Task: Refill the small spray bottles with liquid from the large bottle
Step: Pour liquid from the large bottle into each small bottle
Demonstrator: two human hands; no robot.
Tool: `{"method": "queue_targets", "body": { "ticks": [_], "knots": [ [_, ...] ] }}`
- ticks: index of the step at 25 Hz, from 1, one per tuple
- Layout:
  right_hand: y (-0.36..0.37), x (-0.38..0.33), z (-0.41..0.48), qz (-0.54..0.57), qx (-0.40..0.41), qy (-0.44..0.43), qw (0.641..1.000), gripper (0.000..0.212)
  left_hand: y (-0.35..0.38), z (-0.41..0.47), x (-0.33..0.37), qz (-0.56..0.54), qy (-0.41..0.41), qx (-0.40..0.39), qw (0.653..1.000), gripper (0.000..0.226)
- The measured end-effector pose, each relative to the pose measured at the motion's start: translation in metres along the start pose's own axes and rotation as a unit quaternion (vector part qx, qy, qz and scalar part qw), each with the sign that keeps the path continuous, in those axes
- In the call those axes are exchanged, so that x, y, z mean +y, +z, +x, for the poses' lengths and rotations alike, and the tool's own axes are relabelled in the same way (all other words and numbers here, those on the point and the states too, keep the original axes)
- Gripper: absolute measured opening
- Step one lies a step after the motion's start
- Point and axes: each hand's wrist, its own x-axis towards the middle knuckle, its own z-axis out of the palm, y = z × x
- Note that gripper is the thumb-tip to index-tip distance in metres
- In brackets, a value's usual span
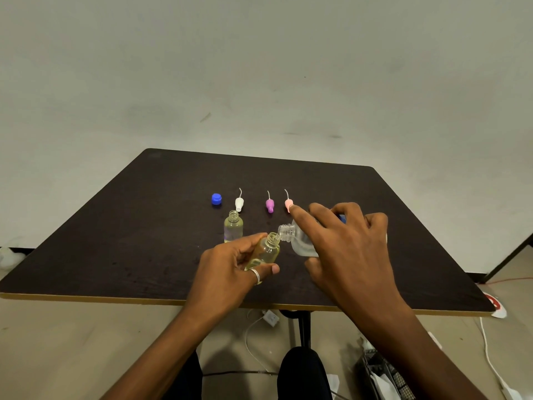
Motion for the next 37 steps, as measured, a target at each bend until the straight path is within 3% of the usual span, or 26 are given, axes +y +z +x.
{"method": "queue_targets", "body": {
  "ticks": [37],
  "knots": [
    [0.0016,-0.0022,-0.0010,-0.005,-0.011,-0.004,1.000,0.086,0.0025,-0.0015,-0.0029,0.001,-0.005,-0.005,1.000,0.054]
  ]
}}
